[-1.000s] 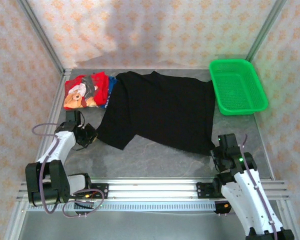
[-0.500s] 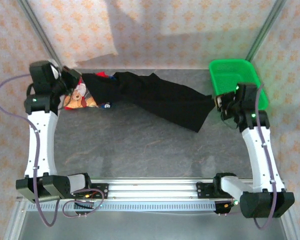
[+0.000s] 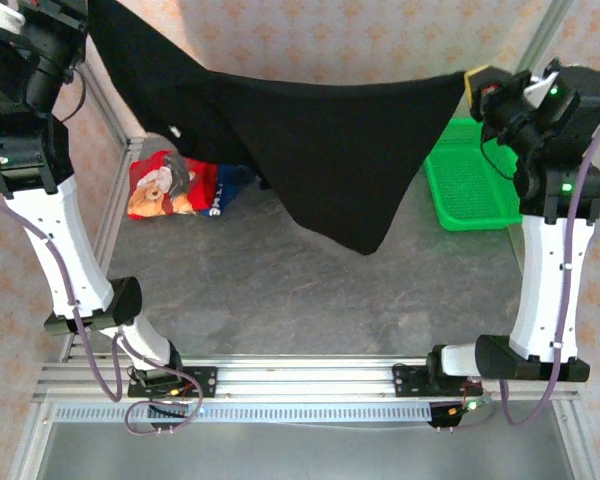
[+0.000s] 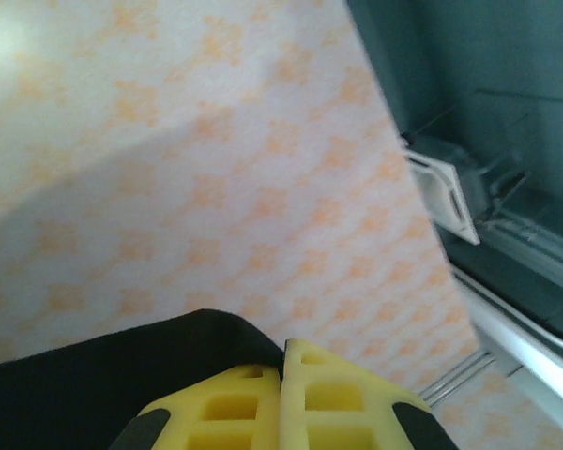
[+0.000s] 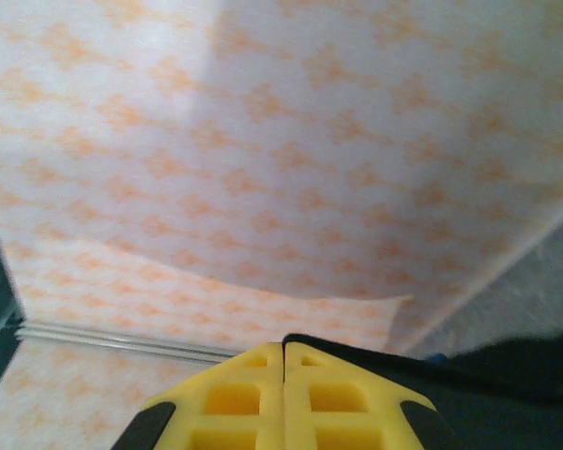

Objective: Fold and stack the t-shirts

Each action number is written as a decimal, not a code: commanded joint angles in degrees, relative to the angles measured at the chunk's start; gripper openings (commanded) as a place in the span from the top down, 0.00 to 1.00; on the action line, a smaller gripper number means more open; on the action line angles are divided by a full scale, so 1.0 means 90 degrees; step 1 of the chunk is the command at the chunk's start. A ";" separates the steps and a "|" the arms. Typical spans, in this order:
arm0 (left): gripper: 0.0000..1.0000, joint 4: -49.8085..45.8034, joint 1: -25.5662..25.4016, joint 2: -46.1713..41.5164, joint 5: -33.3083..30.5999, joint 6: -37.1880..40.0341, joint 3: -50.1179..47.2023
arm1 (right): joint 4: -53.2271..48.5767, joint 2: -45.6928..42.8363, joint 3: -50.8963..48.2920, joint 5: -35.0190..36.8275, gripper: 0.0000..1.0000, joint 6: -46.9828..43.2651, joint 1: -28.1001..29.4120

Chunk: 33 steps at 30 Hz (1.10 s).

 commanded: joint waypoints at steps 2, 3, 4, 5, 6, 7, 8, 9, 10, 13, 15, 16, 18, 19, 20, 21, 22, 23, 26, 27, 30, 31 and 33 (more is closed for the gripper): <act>1.00 0.0649 -0.0044 0.0911 0.0174 -0.0725 0.0187 | -0.0119 0.1045 0.1287 -0.0185 1.00 -0.0253 -0.0094; 1.00 0.0758 -0.0096 0.1045 0.0226 -0.0774 0.0209 | -0.0128 0.1277 0.1552 -0.0213 1.00 -0.0242 -0.0134; 1.00 0.0807 -0.0215 0.1179 0.0250 -0.0765 0.0272 | -0.0156 0.1586 0.1912 -0.0255 1.00 -0.0247 -0.0181; 1.00 0.0882 -0.0337 0.1453 0.0262 -0.0736 0.0346 | -0.0197 0.1903 0.2272 -0.0314 1.00 -0.0240 -0.0227; 1.00 0.0917 -0.0436 0.1613 0.0283 -0.0709 0.0403 | -0.0231 0.2207 0.2608 -0.0395 1.00 -0.0211 -0.0289; 1.00 0.0900 -0.0547 0.1802 0.0264 -0.0649 0.0504 | -0.0249 0.2551 0.2998 -0.0502 1.00 -0.0175 -0.0346; 1.00 0.0951 -0.0649 0.1979 0.0263 -0.0643 0.0572 | -0.0246 0.2864 0.3317 -0.0586 1.00 -0.0170 -0.0390; 1.00 0.1037 -0.0706 0.2120 0.0253 -0.0674 0.0616 | -0.0253 0.3129 0.3557 -0.0634 1.00 -0.0145 -0.0447; 1.00 0.1217 -0.0757 0.2290 0.0213 -0.0728 0.0669 | -0.0179 0.3373 0.3713 -0.0714 1.00 -0.0075 -0.0549; 1.00 0.1622 -0.0794 0.2753 0.0075 -0.0988 0.0991 | 0.0593 0.3883 0.3770 -0.1112 1.00 0.0435 -0.0903; 1.00 0.1718 -0.0777 0.2942 -0.0050 -0.1028 0.1229 | 0.1031 0.4139 0.3910 -0.1297 1.00 0.0702 -0.1122; 1.00 0.1819 -0.0758 0.2968 -0.0078 -0.1045 0.1228 | 0.1161 0.4258 0.4013 -0.1385 1.00 0.0821 -0.1226; 1.00 0.1908 -0.0671 0.2935 -0.0082 -0.1045 0.1228 | 0.1252 0.4370 0.4174 -0.1589 1.00 0.0970 -0.1439; 1.00 0.1964 -0.0608 0.2911 -0.0030 -0.1037 0.1230 | 0.1231 0.4358 0.4164 -0.1687 1.00 0.0961 -0.1546; 1.00 0.2001 -0.0544 0.2871 0.0047 -0.1028 0.1228 | 0.1144 0.4281 0.4132 -0.1783 1.00 0.0878 -0.1619; 1.00 0.2003 -0.0482 0.2821 0.0138 -0.0994 0.1227 | 0.1032 0.4182 0.4062 -0.1871 1.00 0.0744 -0.1674; 1.00 0.1981 -0.0423 0.2748 0.0258 -0.0892 0.1228 | 0.0916 0.4068 0.3970 -0.1951 1.00 0.0608 -0.1709; 1.00 0.1917 -0.0373 0.2663 0.0400 -0.0716 0.1226 | 0.0793 0.3919 0.3805 -0.2033 1.00 0.0425 -0.1749; 1.00 0.1005 -0.0297 0.2211 0.0780 0.0135 0.1223 | 0.0690 0.3252 0.2901 -0.2193 1.00 0.0076 -0.1863; 1.00 0.0511 -0.0308 0.2018 0.0829 0.0495 0.1188 | 0.0789 0.2996 0.2482 -0.2273 1.00 0.0035 -0.1879; 1.00 -0.0878 -0.0356 0.0999 0.0804 0.1769 0.0260 | 0.0770 0.2015 0.0929 -0.2449 1.00 -0.0368 -0.1879; 1.00 -0.0951 -0.0365 0.0559 0.0742 0.2018 -0.0428 | 0.0765 0.1676 0.0413 -0.2452 1.00 -0.0505 -0.1886; 1.00 -0.0345 -0.0357 -0.0682 0.0524 0.2177 -0.2698 | 0.0714 0.0920 -0.0846 -0.2410 1.00 -0.0721 -0.1902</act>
